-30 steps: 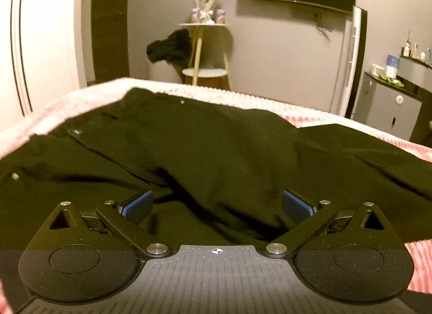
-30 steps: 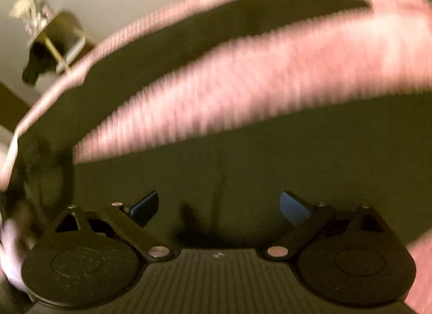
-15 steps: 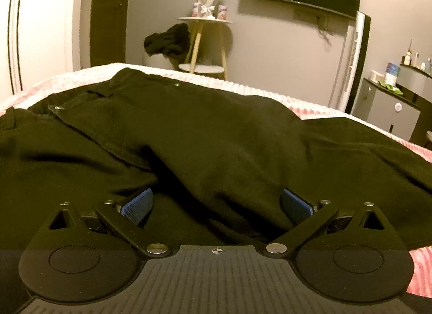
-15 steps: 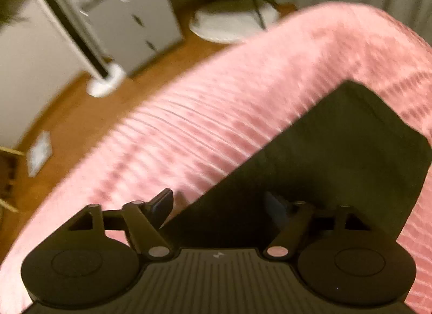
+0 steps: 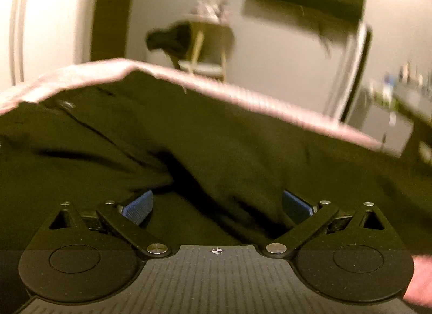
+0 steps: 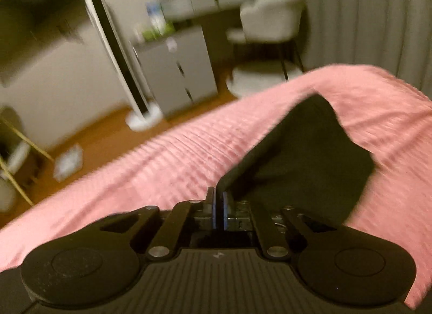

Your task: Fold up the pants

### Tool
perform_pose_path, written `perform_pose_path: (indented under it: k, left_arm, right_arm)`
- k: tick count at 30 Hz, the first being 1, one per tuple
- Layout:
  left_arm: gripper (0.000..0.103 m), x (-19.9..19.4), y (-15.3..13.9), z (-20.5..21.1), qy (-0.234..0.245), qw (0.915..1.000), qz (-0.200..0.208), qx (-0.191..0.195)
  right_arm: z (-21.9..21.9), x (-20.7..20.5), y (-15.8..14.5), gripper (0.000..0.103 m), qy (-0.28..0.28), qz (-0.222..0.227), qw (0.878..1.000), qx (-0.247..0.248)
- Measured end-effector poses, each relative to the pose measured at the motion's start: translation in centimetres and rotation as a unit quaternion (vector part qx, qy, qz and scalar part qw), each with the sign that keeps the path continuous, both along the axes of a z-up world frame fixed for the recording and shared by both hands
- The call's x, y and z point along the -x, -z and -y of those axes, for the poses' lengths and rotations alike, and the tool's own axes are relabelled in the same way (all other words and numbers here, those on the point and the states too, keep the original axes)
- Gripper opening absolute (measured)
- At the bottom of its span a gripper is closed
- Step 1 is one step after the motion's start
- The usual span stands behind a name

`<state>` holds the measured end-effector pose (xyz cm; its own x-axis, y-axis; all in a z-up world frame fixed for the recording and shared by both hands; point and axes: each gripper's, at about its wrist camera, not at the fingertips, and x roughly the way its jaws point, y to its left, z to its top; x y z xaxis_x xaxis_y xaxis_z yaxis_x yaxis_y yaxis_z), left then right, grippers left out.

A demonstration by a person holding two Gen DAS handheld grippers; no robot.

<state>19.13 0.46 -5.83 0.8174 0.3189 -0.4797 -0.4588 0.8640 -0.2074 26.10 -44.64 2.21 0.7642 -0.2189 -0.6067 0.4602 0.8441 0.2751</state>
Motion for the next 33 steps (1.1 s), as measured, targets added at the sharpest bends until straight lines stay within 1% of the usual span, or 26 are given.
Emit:
perform_pose_path:
  k: [2, 3, 4, 5, 7, 8, 10, 11, 12, 13, 14, 15, 17, 18, 19, 20, 21, 22, 23, 24, 25, 27, 29, 31, 32, 33]
  left_arm:
    - [0.103, 1.7, -2.2, 0.1, 0.022, 0.9968, 0.077, -0.003]
    - [0.103, 1.9, -3.2, 0.1, 0.045, 0.9935, 0.104, -0.005]
    - [0.103, 1.6, -4.0, -0.2, 0.073, 0.9902, 0.119, 0.006]
    - [0.103, 0.7, -4.5, -0.7, 0.104, 0.9868, 0.119, 0.035]
    - [0.103, -2.2, -4.7, -2.0, 0.158, 0.9773, 0.098, 0.101]
    - [0.103, -4.2, -4.6, -2.7, 0.179, 0.972, 0.081, 0.13]
    - [0.103, -8.9, -4.0, -4.1, 0.204, 0.9629, 0.036, 0.173]
    - [0.103, -11.2, -3.6, -4.7, 0.201, 0.9616, 0.01, 0.187]
    - [0.101, -13.6, -3.1, -5.6, 0.192, 0.9585, -0.02, 0.21]
    - [0.099, -15.6, -2.7, -6.4, 0.188, 0.9517, -0.039, 0.239]
    - [0.091, -17.2, -2.3, -7.2, 0.173, 0.9457, -0.051, 0.27]
    - [0.087, -18.6, -1.9, -8.1, 0.149, 0.9394, -0.061, 0.302]
    - [0.087, -20.9, -1.0, -9.3, 0.124, 0.9257, -0.075, 0.349]
    - [0.087, -21.6, -0.7, -9.5, 0.115, 0.9211, -0.077, 0.364]
    - [0.087, -22.0, -0.5, -9.4, 0.112, 0.9192, -0.078, 0.369]
    - [0.087, -22.3, -0.4, -9.4, 0.112, 0.9184, -0.079, 0.371]
    - [0.088, -22.4, -0.5, -9.3, 0.114, 0.9191, -0.077, 0.369]
    - [0.088, -22.3, -0.6, -9.3, 0.116, 0.9197, -0.077, 0.367]
    - [0.088, -22.1, -0.5, -9.3, 0.12, 0.9194, -0.079, 0.366]
    - [0.088, -22.0, -0.4, -9.4, 0.124, 0.9189, -0.082, 0.366]
    - [0.089, -22.0, -0.3, -9.0, 0.127, 0.919, -0.084, 0.364]
    - [0.09, -22.1, -0.3, -9.2, 0.13, 0.9197, -0.085, 0.36]
    - [0.094, -21.6, -0.7, -9.4, 0.13, 0.9191, -0.077, 0.364]
    - [0.095, -21.0, -0.9, -9.2, 0.134, 0.9168, -0.08, 0.367]
    - [0.095, -20.8, -1.0, -9.0, 0.141, 0.9147, -0.084, 0.369]
    - [0.095, -20.5, -1.2, -8.9, 0.148, 0.9137, -0.089, 0.368]
  right_arm:
    - [-0.6, 6.1, 0.8, 0.003, 0.016, 0.019, 1.0, 0.001]
    - [-0.8, 8.3, 1.4, 0.001, 0.026, 0.021, 0.999, -0.003]
    - [-0.9, 10.4, 2.5, 0.0, 0.041, 0.01, 0.999, 0.0]
    - [-0.8, 12.3, 4.0, 0.0, 0.056, -0.009, 0.998, 0.007]
    - [0.8, 14.6, 6.6, 0.0, 0.061, -0.027, 0.997, -0.046]
    - [1.7, 15.8, 7.5, 0.0, 0.064, -0.023, 0.994, -0.08]
    - [2.9, 17.0, 8.1, 0.003, 0.057, 0.0, 0.993, -0.105]
    - [3.9, 17.4, 8.1, 0.007, 0.056, 0.013, 0.99, -0.129]
    - [4.9, 17.4, 8.1, 0.028, 0.058, 0.027, 0.985, -0.158]
    - [5.1, 17.1, 8.1, 0.058, 0.06, 0.039, 0.981, -0.179]
    - [5.7, 17.0, 7.9, 0.069, 0.067, 0.055, 0.974, -0.208]
    - [6.1, 16.8, 7.8, 0.08, 0.072, 0.069, 0.966, -0.238]
    - [6.7, 15.7, 8.9, 0.083, 0.066, 0.097, 0.944, -0.31]
    - [6.6, 14.6, 9.8, 0.084, 0.065, 0.096, 0.932, -0.343]
    - [6.3, 13.6, 10.4, 0.084, 0.061, 0.09, 0.927, -0.36]
    - [5.7, 12.3, 11.0, 0.084, 0.058, 0.082, 0.927, -0.361]
    - [5.2, 11.2, 11.3, 0.086, 0.062, 0.083, 0.933, -0.345]
    - [5.0, 10.5, 11.3, 0.085, 0.069, 0.086, 0.936, -0.334]
    - [5.0, 9.8, 11.2, 0.085, 0.082, 0.096, 0.935, -0.33]
    - [5.1, 9.5, 11.0, 0.082, 0.09, 0.109, 0.931, -0.336]
    - [5.2, 9.2, 11.1, 0.063, 0.096, 0.127, 0.924, -0.348]
    - [5.6, 8.5, 11.9, 0.038, 0.114, 0.123, 0.906, -0.387]
    - [5.7, 7.6, 13.0, 0.039, 0.119, 0.124, 0.898, -0.406]
    - [5.7, 7.0, 14.1, 0.037, 0.12, 0.127, 0.883, -0.436]
    - [5.8, 6.9, 14.2, 0.033, 0.121, 0.126, 0.879, -0.443]
    - [5.6, 7.0, 13.5, 0.018, 0.117, 0.128, 0.883, -0.437]
